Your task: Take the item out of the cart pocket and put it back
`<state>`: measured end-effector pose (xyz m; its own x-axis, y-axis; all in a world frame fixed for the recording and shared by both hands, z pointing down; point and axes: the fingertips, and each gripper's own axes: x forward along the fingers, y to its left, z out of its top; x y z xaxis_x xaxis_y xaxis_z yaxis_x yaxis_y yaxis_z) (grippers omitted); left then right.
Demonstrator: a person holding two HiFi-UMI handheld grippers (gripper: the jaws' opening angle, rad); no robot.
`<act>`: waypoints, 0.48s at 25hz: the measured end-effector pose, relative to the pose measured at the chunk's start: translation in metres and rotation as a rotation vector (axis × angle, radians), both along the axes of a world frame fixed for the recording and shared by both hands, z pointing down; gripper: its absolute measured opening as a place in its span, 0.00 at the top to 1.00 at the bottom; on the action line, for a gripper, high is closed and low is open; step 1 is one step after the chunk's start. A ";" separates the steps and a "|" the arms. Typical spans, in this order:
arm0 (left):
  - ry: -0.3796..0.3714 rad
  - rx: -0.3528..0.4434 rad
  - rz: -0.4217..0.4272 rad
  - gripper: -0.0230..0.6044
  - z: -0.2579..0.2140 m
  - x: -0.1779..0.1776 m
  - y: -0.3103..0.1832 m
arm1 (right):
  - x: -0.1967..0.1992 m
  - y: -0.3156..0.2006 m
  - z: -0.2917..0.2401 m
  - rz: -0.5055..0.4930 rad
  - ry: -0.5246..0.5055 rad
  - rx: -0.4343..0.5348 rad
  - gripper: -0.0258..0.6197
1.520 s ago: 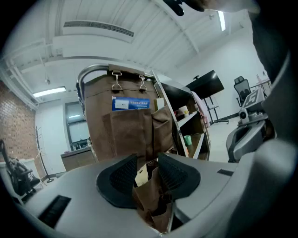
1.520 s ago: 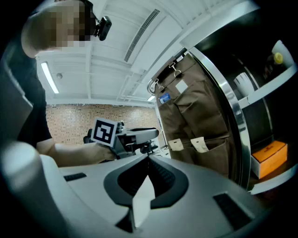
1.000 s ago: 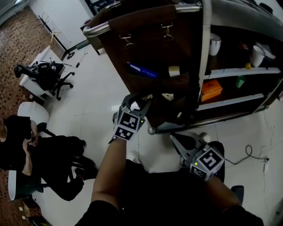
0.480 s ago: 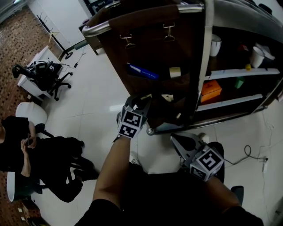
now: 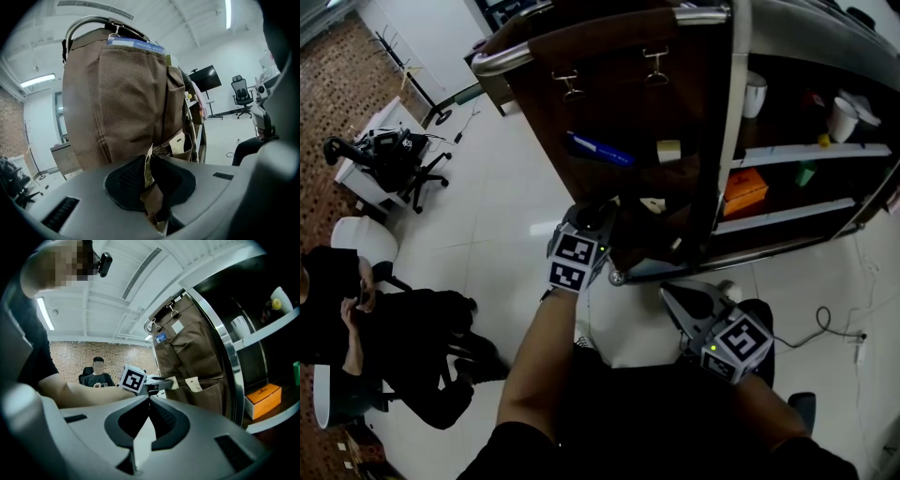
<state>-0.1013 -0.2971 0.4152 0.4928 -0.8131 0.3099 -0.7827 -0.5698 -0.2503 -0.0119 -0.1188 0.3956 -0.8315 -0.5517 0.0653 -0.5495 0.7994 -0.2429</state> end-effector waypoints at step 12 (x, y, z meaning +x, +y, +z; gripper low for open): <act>0.176 0.110 -0.075 0.91 -0.081 -0.019 0.029 | -0.005 0.011 -0.003 -0.022 0.005 -0.003 0.93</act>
